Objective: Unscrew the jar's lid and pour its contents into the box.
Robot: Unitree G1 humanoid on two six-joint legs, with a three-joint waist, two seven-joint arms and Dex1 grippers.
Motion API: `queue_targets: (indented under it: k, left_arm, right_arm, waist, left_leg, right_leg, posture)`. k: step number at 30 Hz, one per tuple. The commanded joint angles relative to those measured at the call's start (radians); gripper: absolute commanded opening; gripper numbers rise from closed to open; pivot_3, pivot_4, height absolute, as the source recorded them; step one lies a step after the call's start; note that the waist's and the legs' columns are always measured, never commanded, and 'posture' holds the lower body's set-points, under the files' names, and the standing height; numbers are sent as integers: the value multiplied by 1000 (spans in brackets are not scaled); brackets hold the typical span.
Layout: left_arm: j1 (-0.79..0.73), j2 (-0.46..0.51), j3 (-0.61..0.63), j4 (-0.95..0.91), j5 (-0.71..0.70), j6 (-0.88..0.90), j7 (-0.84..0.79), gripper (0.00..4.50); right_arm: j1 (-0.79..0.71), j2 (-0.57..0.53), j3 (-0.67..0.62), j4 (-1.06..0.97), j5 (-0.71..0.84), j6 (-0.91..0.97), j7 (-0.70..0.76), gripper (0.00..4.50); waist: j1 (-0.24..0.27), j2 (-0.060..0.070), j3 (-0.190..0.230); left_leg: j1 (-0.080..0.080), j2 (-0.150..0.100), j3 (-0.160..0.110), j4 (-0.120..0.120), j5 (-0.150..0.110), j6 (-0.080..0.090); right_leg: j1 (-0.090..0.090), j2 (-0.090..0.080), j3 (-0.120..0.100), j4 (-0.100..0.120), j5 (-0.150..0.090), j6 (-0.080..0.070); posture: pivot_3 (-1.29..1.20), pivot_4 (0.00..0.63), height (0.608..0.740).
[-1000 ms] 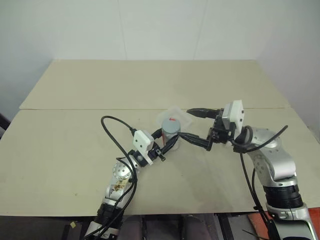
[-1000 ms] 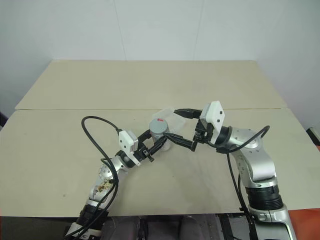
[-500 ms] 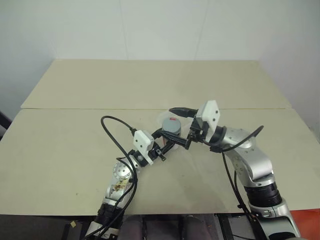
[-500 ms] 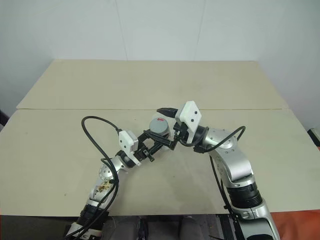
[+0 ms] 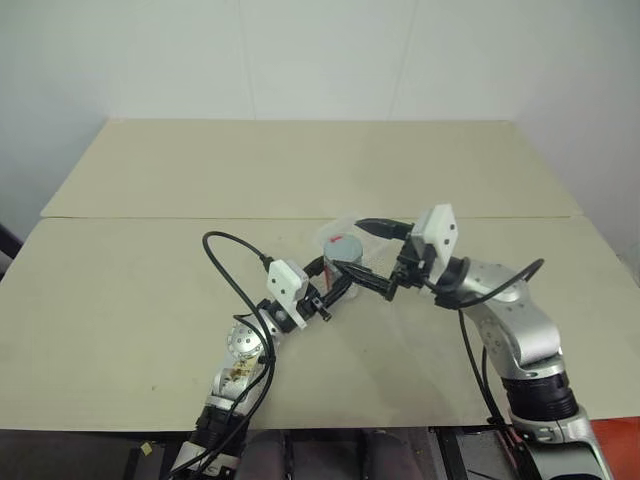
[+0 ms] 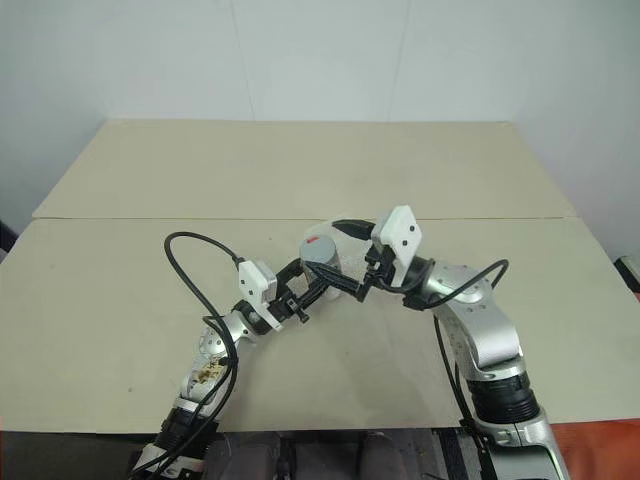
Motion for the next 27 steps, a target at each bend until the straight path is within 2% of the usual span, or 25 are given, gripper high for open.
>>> queue_targets:
  k: [1,16,27]
  left_arm:
    - [-16,-5,-1,-20,-9,-28,-9,1933]
    - [-20,-7,-1,-10,-7,-32,-18,1933]
    - [-14,0,4,-21,-5,-27,-12,1933]
  right_arm:
    - [13,-39,-73,-30,15,-27,7,4472]
    - [32,-78,-97,-94,82,-11,63,4472]
    - [-70,36,43,-14,-24,-35,1,4472]
  waist:
    - [0,0,0]
    - [0,0,0]
    - [-1,0,0]
  left_leg:
    - [0,0,0,0,0,0]
    - [0,0,0,0,0,0]
    - [0,0,0,0,0,0]
  right_leg:
    - [0,0,0,0,0,0]
    - [0,0,0,0,0,0]
    - [0,0,0,0,0,0]
  posture:
    - [0,150,740]
    - [0,150,740]
    - [0,150,740]
